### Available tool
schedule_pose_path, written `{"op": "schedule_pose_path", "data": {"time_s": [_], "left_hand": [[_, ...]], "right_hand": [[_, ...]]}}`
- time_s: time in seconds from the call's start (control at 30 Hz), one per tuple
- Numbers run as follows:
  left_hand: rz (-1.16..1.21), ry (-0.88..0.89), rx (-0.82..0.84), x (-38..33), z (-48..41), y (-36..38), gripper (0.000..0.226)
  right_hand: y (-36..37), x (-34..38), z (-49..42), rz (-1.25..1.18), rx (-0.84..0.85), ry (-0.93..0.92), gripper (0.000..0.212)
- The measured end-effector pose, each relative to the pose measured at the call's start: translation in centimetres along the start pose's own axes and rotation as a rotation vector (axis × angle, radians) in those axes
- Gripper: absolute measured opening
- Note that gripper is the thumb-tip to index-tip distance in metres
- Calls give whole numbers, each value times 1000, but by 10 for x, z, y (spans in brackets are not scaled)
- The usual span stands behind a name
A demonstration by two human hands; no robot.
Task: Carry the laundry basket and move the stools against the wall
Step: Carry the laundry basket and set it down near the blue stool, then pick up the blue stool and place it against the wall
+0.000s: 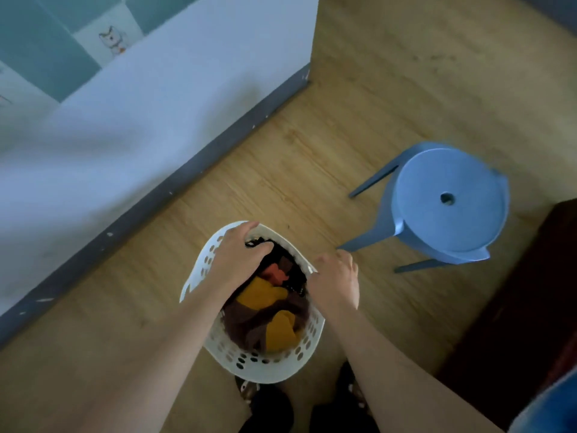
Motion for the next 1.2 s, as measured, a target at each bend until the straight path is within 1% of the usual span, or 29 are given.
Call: {"op": "schedule_pose_path", "data": {"time_s": [0.07,0.2,0.33,0.47,0.57,0.67,0.7,0.77,0.8,0.83,0.87,0.93,0.97,1.0,1.03,1.07,1.13,1.17,1.2], "left_hand": [[-41,62,39,-38,2,17,56],[-42,98,76,-102,-3,60,53],[-19,58,82,-156,-16,110,54],[-66,24,122,-196,-29,171,55],[-49,-22,93,-231,-41,218,61],[1,-62,114,-252,-55,251,60],[3,-78,117,-256,-62,260,64],[-5,-103,106,-260,-77,274,82],[2,-107,100,-258,-85,280,87],[2,-115,86,-258,-95,289,86],[5,-112,73,-260,-95,290,79],[-26,-99,49,-261,-102,296,56],[-53,-99,20,-262,-107,298,47],[-80,-99,-12,-261,-112,298,43],[-87,-109,-34,-261,-116,298,44],[-93,-138,-30,-259,-121,297,54],[-64,-254,6,-251,-134,297,96],[-14,-317,35,-246,-139,297,101],[33,-358,73,-241,-143,298,92]], "right_hand": [[-32,-6,-6,-30,-53,6,41],[-91,-33,-30,-95,-169,50,36],[-146,-71,-63,-121,-209,95,40],[-203,-118,-98,-135,-252,132,43],[-242,-159,-132,-121,-236,164,45],[-270,-194,-162,-118,-227,196,50],[-277,-205,-172,-122,-225,206,52],[-287,-225,-191,-159,-232,222,57],[-290,-232,-198,-195,-239,234,60],[-290,-243,-207,-237,-241,251,62],[-290,-246,-207,-275,-247,263,64],[-286,-259,-215,-362,-234,307,72],[-283,-265,-220,-421,-206,347,78],[-279,-270,-224,-496,-167,394,84],[-273,-275,-229,-579,-124,438,89],[-269,-278,-231,-655,-80,474,91],[-259,-284,-243,-730,17,515,89],[-256,-286,-247,-741,50,528,88],[-254,-288,-250,-758,73,539,87]]}}
Point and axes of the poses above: each hand's wrist, its own z-axis away from the middle knuckle, its own y-axis out of the palm, x = y × z, the point moved 3 cm from there along -z, towards the middle knuckle, and after that the axes turned 3 degrees about -y, right-handed, at the moved point
